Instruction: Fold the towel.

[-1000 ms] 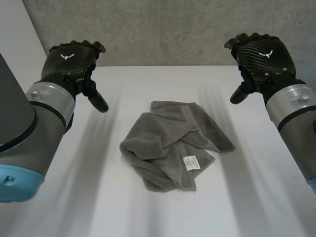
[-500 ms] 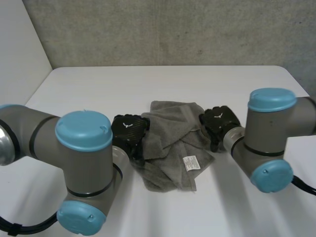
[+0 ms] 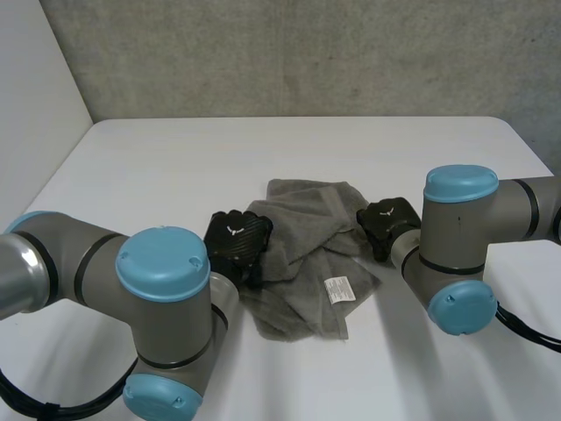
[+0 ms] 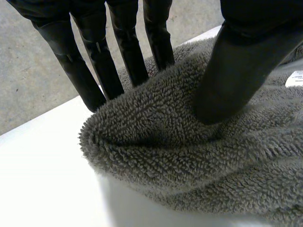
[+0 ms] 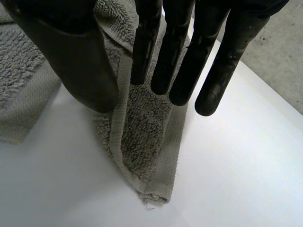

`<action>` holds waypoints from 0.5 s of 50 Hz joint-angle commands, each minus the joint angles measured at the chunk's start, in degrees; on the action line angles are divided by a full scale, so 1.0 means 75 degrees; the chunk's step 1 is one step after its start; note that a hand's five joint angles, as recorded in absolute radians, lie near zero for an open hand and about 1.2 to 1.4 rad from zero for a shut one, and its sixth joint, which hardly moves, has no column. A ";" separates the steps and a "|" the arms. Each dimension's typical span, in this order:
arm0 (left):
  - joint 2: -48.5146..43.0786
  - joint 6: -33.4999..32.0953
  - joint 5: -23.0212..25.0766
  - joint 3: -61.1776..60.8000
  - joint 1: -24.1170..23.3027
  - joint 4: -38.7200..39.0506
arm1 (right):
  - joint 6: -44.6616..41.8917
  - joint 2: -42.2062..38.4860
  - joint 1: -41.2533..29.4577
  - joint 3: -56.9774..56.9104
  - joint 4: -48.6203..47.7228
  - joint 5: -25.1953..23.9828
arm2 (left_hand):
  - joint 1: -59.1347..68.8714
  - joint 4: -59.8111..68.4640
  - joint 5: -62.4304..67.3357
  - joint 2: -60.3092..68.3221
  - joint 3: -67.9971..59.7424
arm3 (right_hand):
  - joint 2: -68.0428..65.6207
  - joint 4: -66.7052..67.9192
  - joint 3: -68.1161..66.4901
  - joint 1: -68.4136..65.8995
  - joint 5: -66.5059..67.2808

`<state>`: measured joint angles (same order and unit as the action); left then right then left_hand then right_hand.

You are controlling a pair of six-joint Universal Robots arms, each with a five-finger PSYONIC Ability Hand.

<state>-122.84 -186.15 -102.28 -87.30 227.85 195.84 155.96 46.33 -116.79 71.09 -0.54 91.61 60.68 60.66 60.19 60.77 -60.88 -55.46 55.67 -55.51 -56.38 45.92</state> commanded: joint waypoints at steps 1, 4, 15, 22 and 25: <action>0.0042 0.0000 -0.0004 0.0026 0.0030 0.0010 | 0.0169 0.0022 0.0009 0.0014 0.0096 -0.0085 | 0.1726 0.1729 0.0458 0.1714 -0.1700 | -0.3267 0.3239 -0.3260 -0.3144 0.3206; 0.0289 0.0000 -0.0016 0.0085 0.0088 -0.0002 | 0.0392 0.0173 0.0044 -0.0010 0.0143 -0.0144 | 0.2576 0.2579 0.1308 0.2563 -0.2549 | -0.3271 0.3244 -0.3265 -0.3149 0.3211; 0.2583 0.0000 0.0159 0.1067 0.1480 -0.0189 | 0.1002 0.3274 0.0534 -0.0232 0.0084 -0.0694 | 0.2576 0.2579 0.1308 0.2563 -0.2549 | -0.3271 0.3244 -0.3265 -0.3149 0.3211; 0.2984 0.0059 0.1306 0.2695 0.2325 -0.1907 | 0.0781 0.5057 0.1016 -0.0770 0.0410 -0.1267 | 0.2576 0.2579 0.1308 0.2563 -0.2549 | -0.3271 0.3244 -0.3265 -0.3149 0.3211; 0.2972 0.0071 0.1578 0.2968 0.2420 -0.2404 | 0.0302 0.5330 0.1110 -0.1145 0.1240 -0.1875 | 0.2576 0.2579 0.1308 0.2563 -0.2549 | -0.3271 0.3244 -0.3265 -0.3149 0.3211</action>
<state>-100.66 -185.95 -96.09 -71.80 243.35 187.27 162.61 80.15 -110.33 66.81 1.51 83.73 79.20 86.47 84.35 84.64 -87.88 -74.61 76.04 -75.84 -75.53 66.37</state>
